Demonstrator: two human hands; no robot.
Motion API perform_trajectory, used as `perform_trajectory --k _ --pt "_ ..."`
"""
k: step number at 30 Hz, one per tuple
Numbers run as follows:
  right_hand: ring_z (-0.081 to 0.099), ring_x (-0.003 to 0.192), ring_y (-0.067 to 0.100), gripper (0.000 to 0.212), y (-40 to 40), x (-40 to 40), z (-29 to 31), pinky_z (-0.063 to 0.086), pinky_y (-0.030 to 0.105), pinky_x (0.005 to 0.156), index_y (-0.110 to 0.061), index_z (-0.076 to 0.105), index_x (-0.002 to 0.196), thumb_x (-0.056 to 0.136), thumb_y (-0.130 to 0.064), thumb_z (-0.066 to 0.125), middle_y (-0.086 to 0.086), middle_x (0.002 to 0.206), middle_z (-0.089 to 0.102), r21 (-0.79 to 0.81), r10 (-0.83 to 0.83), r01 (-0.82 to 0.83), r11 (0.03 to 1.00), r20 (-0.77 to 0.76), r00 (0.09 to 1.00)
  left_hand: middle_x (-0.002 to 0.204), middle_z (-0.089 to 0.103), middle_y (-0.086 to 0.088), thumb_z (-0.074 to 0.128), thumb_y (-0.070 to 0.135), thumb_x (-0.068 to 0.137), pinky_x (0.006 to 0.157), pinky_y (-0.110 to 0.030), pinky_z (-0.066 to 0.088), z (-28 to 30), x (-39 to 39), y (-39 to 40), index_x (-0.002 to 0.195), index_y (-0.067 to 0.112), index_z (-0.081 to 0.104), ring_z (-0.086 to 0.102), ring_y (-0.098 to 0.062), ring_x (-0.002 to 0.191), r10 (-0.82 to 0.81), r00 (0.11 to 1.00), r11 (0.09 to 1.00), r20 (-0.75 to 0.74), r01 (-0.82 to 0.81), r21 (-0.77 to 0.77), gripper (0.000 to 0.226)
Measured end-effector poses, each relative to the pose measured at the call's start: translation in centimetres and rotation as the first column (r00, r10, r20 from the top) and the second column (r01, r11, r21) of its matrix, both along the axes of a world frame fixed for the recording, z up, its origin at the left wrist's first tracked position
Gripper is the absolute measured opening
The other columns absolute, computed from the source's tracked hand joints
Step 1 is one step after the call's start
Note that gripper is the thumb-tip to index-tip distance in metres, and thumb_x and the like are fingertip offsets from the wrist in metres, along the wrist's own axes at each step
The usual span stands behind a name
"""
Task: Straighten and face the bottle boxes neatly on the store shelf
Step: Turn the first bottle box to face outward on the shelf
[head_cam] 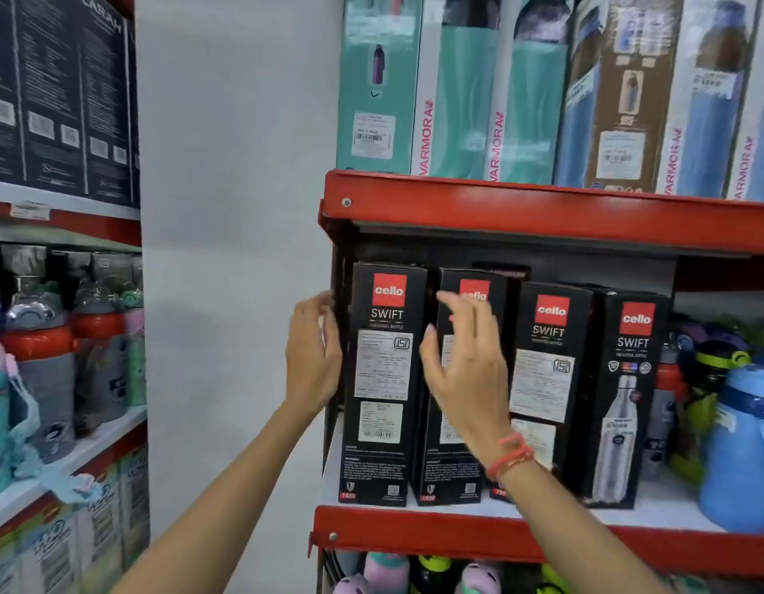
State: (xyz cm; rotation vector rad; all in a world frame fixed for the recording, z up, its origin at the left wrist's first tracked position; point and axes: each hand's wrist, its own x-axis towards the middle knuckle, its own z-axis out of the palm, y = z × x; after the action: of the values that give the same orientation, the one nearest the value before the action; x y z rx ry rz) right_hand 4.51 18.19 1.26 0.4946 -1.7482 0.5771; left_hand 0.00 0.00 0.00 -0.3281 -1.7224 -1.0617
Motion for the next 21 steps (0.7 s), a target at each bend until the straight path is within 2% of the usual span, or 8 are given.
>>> perform_trajectory --k 3,4,7,10,14,17,19,21 --pt "0.050 0.116 0.017 0.053 -2.6 -0.1 -3.2 0.049 0.024 0.088 -0.013 0.037 0.142 0.094 -0.030 0.053 0.005 0.134 0.043 -0.050 0.016 -0.004 0.999 0.243 0.970 0.122 0.059 -0.008 0.040 0.021 0.102 0.095 -0.040 0.048 -2.1 -1.1 -0.5 0.127 0.015 0.051 0.058 -0.025 0.112 -0.197 0.942 0.974 0.271 0.157 0.164 0.028" --pt "0.046 0.120 0.017 0.065 -3.7 -0.1 -4.6 0.050 0.026 0.089 -0.015 0.026 0.148 0.093 -0.037 0.052 0.006 0.139 0.038 -0.037 -0.010 0.025 0.999 0.347 0.938 0.124 0.059 -0.007 0.040 0.025 0.102 0.095 -0.038 0.048 -2.9 -1.4 -0.7 0.127 0.017 0.050 0.058 -0.024 0.113 -0.256 0.895 0.964 0.366 0.206 0.171 0.028" --pt "0.044 0.122 0.026 0.101 -6.2 -1.0 -7.4 0.053 0.034 0.087 -0.020 -0.012 0.153 0.086 -0.053 0.055 0.013 0.148 0.026 -0.010 -0.109 0.130 0.991 0.489 0.865 0.136 0.054 -0.004 0.033 0.042 0.101 0.102 -0.039 0.045 -4.4 -2.3 -1.0 0.135 0.023 0.043 0.053 -0.018 0.120 -0.398 0.734 0.914 0.550 0.367 0.173 0.041" --pt "0.051 0.112 0.030 0.121 -8.1 -1.3 -7.7 0.052 0.033 0.079 -0.021 -0.029 0.147 0.078 -0.059 0.063 0.019 0.148 0.021 0.006 -0.168 0.200 0.980 0.566 0.807 0.144 0.049 -0.003 0.029 0.048 0.099 0.107 -0.043 0.042 -4.2 -2.6 -1.1 0.146 0.023 0.034 0.048 -0.020 0.130 -0.508 0.633 0.854 0.584 0.455 0.251 0.053" --pt "0.053 0.108 0.032 0.128 -8.1 -1.2 -6.4 0.051 0.034 0.078 -0.023 -0.031 0.146 0.072 -0.063 0.064 0.019 0.146 0.019 -0.026 -0.136 0.181 0.983 0.555 0.821 0.141 0.053 -0.001 0.040 0.046 0.098 0.092 -0.027 0.049 -3.3 -1.9 -1.8 0.147 0.023 0.035 0.052 -0.015 0.126 -0.562 0.650 0.825 0.511 0.480 0.297 0.054" --pt "0.056 0.109 0.036 0.128 -6.6 -0.3 -5.1 0.053 0.042 0.085 -0.035 -0.033 0.143 0.066 -0.065 0.064 0.016 0.149 0.017 -0.122 0.026 0.045 0.991 0.526 0.850 0.131 0.056 0.006 0.050 0.047 0.092 0.091 -0.028 0.052 -2.1 0.0 -2.4 0.145 0.028 0.037 0.056 -0.014 0.120 -0.562 0.699 0.827 0.442 0.495 0.268 0.058" --pt "0.059 0.102 0.033 0.128 -5.0 0.5 -4.1 0.054 0.045 0.084 -0.046 -0.034 0.139 0.060 -0.066 0.065 0.007 0.151 0.016 -0.164 0.158 -0.081 0.983 0.534 0.831 0.128 0.055 0.007 0.057 0.047 0.087 0.087 -0.029 0.054 -1.4 1.5 -2.9 0.144 0.035 0.037 0.058 -0.016 0.117 -0.548 0.718 0.835 0.429 0.502 0.226 0.062" --pt "0.053 0.102 0.015 0.127 -3.2 1.0 -3.5 0.052 0.033 0.084 -0.055 -0.033 0.136 0.057 -0.066 0.066 -0.007 0.148 0.018 -0.188 0.285 -0.215 0.958 0.562 0.777 0.130 0.054 0.004 0.065 0.046 0.082 0.090 -0.038 0.054 -1.1 3.0 -3.4 0.143 0.043 0.033 0.059 -0.018 0.116 -0.541 0.703 0.836 0.461 0.511 0.200 0.069"
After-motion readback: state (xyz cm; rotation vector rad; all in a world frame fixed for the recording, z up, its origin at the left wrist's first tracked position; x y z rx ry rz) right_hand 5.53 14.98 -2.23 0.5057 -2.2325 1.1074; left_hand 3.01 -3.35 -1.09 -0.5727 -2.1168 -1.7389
